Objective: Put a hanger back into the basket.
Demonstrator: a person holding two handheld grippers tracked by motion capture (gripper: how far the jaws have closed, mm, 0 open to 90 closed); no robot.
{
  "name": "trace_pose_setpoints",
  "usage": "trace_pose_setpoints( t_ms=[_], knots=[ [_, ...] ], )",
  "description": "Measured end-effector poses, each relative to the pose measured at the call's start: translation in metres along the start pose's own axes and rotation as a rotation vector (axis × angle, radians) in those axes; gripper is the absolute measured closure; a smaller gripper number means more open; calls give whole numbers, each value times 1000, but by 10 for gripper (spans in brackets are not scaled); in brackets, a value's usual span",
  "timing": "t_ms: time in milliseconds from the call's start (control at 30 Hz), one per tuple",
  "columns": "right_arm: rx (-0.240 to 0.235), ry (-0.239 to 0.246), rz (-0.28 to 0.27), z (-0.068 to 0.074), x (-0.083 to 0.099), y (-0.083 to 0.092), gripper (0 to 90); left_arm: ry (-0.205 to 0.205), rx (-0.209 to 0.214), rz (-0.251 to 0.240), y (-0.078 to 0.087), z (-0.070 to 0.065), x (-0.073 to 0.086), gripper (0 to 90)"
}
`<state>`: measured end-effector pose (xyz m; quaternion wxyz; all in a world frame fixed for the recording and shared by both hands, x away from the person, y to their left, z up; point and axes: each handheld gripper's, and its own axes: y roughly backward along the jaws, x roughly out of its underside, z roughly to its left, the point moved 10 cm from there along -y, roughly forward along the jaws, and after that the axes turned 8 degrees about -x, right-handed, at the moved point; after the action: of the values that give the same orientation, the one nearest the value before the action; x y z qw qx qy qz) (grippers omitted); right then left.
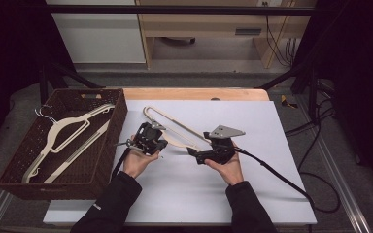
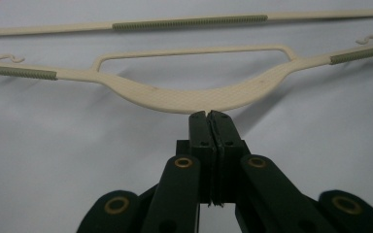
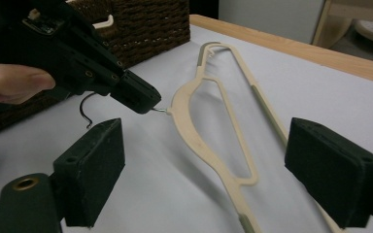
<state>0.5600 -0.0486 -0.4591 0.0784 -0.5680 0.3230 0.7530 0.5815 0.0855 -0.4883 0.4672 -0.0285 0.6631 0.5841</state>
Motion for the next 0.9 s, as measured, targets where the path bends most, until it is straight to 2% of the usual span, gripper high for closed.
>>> trace_pose_setpoints(
  t_ms=[33, 133, 200, 267, 367, 400, 533, 733, 900],
  knots=[
    [-11, -11, 2, 1, 0, -6, 155, 4, 2, -2, 1, -1, -1, 888],
    [-4, 11, 32, 2, 3, -19, 164, -4, 5, -2, 5, -1, -1, 888],
    [-8, 2, 37, 3, 3, -25, 174, -9, 9, 3, 8, -1, -1, 888],
    [2, 14, 56, 2, 6, -31, 187, -24, 11, 7, 10, -1, -1, 888],
    [-11, 27, 77, 4, 10, -40, 209, -22, 12, 0, 14, -3, -2, 888],
    [-15, 15, 79, 4, 12, -42, 215, -22, 11, -4, 14, -4, -3, 888],
    [2, 37, 116, -1, 22, -50, 258, -30, 11, -14, 18, -5, -6, 888],
    [17, 53, 143, -4, 31, -58, 373, -29, 15, -22, 22, -9, -9, 888],
    [25, 99, 152, -5, 34, -59, 507, -29, 19, -28, 24, -10, -10, 888]
  ],
)
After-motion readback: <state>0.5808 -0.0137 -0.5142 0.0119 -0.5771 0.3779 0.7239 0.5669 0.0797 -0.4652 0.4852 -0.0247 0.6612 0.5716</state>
